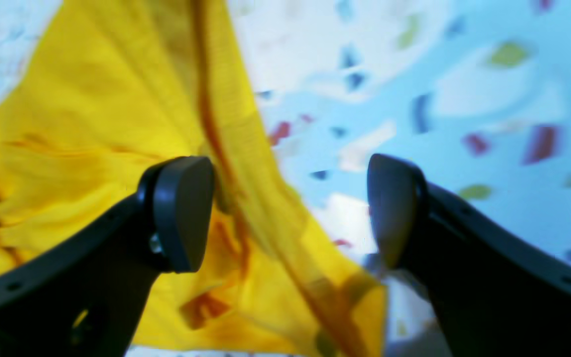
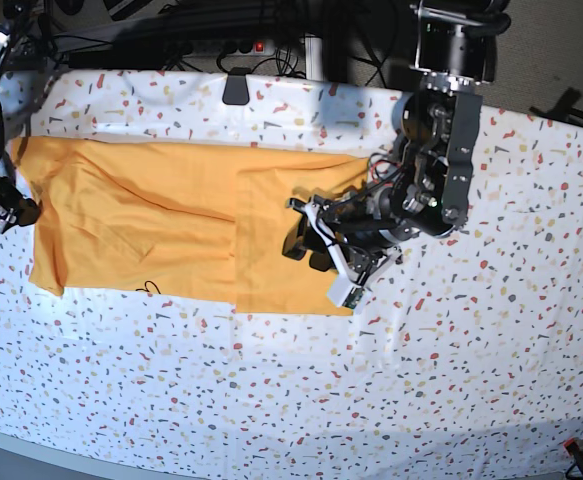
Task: Fold the T-shirt properly
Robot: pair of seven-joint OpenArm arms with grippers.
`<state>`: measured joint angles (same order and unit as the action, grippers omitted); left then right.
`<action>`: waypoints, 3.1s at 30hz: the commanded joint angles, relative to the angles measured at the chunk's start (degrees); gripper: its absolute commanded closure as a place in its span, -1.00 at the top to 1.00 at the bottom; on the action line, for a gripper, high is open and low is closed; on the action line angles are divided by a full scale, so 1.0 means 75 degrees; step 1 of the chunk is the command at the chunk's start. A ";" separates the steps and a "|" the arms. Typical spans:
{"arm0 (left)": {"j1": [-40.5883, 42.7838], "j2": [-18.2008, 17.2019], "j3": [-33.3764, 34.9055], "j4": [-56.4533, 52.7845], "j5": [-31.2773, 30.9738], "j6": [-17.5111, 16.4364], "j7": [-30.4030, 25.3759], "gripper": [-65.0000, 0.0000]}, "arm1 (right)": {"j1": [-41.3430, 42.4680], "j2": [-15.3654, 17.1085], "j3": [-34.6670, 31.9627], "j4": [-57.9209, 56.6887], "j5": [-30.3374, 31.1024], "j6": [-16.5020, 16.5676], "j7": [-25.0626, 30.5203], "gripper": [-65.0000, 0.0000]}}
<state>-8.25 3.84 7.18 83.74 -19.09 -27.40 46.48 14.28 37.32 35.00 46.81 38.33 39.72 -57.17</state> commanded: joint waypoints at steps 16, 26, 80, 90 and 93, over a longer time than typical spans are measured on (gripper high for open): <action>-0.0175 0.0055 0.0006 0.0134 -0.0122 -0.0035 -0.0184 -0.19 | 0.0143 -0.0525 0.0023 0.0102 -0.0076 0.0037 0.0041 0.46; -0.0172 0.0055 0.0006 0.0134 -0.0125 -0.0038 -0.0184 -0.19 | 0.0146 -0.0568 0.0023 0.0102 0.1378 0.0037 -0.1247 0.46; 0.0009 -0.0431 0.0009 0.0131 0.0938 -0.0023 -0.0143 -0.19 | 0.0344 -0.0574 0.0023 0.0117 0.2002 0.0037 -0.1483 -1.00; 0.0254 -0.0428 0.0009 0.0125 0.0941 -0.0029 -0.0268 -0.19 | 0.1163 -0.0621 -0.0023 0.0347 0.3952 0.0037 -0.3044 -1.00; 0.0251 -0.0428 0.0009 0.0125 0.0938 -0.0026 -0.0268 -0.19 | 0.1291 -0.0676 -0.0373 0.0627 0.4179 0.0037 -0.3044 -1.00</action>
<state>-5.34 0.34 7.22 83.72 -11.38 -27.40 45.56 22.31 31.20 31.97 50.41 67.57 39.77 -80.47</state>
